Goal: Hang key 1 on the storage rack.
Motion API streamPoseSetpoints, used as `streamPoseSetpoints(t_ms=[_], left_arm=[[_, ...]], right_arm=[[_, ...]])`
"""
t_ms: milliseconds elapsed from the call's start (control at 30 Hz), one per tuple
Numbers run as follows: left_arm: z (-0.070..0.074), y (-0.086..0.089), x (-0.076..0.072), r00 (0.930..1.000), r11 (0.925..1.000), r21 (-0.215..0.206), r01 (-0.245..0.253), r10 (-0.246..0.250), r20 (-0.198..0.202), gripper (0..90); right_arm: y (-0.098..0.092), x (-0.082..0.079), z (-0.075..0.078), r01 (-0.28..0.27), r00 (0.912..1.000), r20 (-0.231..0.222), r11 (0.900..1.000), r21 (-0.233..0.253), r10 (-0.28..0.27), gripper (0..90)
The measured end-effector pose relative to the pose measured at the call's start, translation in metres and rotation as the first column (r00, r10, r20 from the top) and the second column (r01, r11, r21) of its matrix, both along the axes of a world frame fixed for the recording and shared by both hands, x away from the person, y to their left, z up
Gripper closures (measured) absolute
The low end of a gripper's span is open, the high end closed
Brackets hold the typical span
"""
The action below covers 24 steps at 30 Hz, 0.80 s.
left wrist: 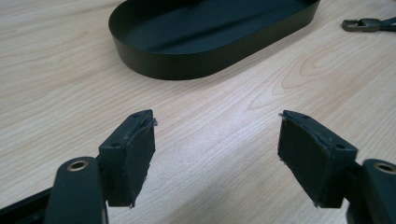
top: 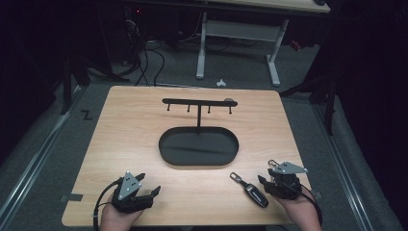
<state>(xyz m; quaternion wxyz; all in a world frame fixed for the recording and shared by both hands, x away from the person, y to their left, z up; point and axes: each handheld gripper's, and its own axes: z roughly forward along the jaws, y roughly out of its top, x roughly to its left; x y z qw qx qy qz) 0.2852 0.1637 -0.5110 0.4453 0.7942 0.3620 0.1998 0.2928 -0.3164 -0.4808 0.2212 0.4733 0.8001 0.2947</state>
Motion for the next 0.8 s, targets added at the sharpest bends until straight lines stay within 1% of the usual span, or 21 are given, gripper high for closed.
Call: streamPoseSetpoints(t_ms=[33, 67, 100, 133, 200, 233, 300, 333, 367, 433, 533, 567, 600, 700, 733, 800], left_arm=[[0.0, 0.001, 0.0, 1.0, 1.0, -0.006, 0.0, 0.0, -0.005, 29.4], [-0.001, 0.002, 0.001, 0.9999, 0.9999, -0.011, -0.001, 0.001, -0.012, 29.4], [-0.002, 0.002, 0.001, 0.9997, 0.9999, -0.013, 0.0, 0.0, -0.024, 28.4], [-0.004, 0.003, 0.003, 0.999, 0.9999, -0.013, -0.003, 0.002, -0.045, 27.8], [-0.004, 0.004, 0.003, 0.9991, 0.9998, -0.013, -0.012, 0.011, -0.04, 27.4], [-0.003, 0.005, 0.003, 0.9991, 0.9997, -0.021, -0.015, 0.014, -0.039, 27.2], [-0.002, 0.005, 0.002, 0.9993, 0.9995, -0.025, -0.017, 0.017, -0.035, 26.6], [-0.002, 0.005, 0.002, 0.9993, 0.9997, -0.021, -0.009, 0.008, -0.037, 26.5], [-0.002, 0.005, 0.002, 0.9993, 0.9997, -0.021, -0.009, 0.008, -0.037, 26.5], [-0.002, 0.004, 0.001, 0.9995, 1.0, -0.008, -0.003, 0.003, -0.03, 26.6], [-0.001, 0.001, -0.001, 0.9998, 0.9999, 0.011, 0.004, -0.004, -0.018, 26.0], [-0.001, 0.0, -0.001, 0.9999, 0.9998, 0.017, 0.008, -0.008, -0.014, 25.9], [-0.001, -0.001, -0.001, 0.9999, 0.9997, 0.025, 0.009, -0.008, -0.009, 25.8], [-0.001, -0.001, -0.001, 0.9998, 0.9994, 0.031, 0.014, -0.014, -0.015, 25.6], [-0.002, -0.002, -0.001, 0.9998, 0.9994, 0.032, 0.014, -0.014, -0.015, 25.5], [-0.002, -0.002, -0.001, 0.9998, 0.9993, 0.033, 0.016, -0.015, -0.015, 25.3]], right_arm=[[0.0, 0.002, 0.004, -0.007, 0.9995, -0.03, 1.0, -0.003, 0.007, 50.4], [0.0, 0.002, 0.004, -0.007, 0.9995, -0.03, 1.0, -0.003, 0.007, 50.4], [0.002, 0.003, 0.008, -0.015, 0.9977, -0.066, 0.999, -0.029, 0.014, 47.7], [0.003, 0.004, 0.009, -0.017, 0.9972, -0.074, 0.999, -0.041, 0.014, 46.6], [0.004, 0.007, 0.011, -0.012, 0.9954, -0.096, 0.999, -0.049, 0.007, 45.1], [0.005, 0.009, 0.012, -0.01, 0.9932, -0.116, 0.998, -0.057, 0.004, 44.7], [0.006, 0.011, 0.013, -0.022, 0.9905, -0.137, 0.995, -0.094, 0.009, 44.0], [0.007, 0.013, 0.014, -0.03, 0.9891, -0.147, 0.993, -0.112, 0.013, 43.5], [0.007, 0.013, 0.014, -0.03, 0.9891, -0.147, 0.993, -0.112, 0.013, 43.5], [0.008, 0.016, 0.017, -0.034, 0.9835, -0.181, 0.99, -0.136, 0.009, 42.3], [0.011, 0.022, 0.019, -0.049, 0.9683, -0.25, 0.982, -0.18, 0.002, 39.5], [0.011, 0.024, 0.021, -0.059, 0.9658, -0.259, 0.979, -0.197, 0.006, 39.5], [0.012, 0.026, 0.021, -0.072, 0.9611, -0.276, 0.976, -0.205, 0.013, 39.4], [0.014, 0.031, 0.022, -0.092, 0.9445, -0.328, 0.968, -0.235, 0.01, 37.9], [0.015, 0.033, 0.021, -0.102, 0.9381, -0.346, 0.964, -0.248, 0.01, 37.8], [0.016, 0.036, 0.02, -0.114, 0.924, -0.382, 0.96, -0.254, 0.009, 37.3]])
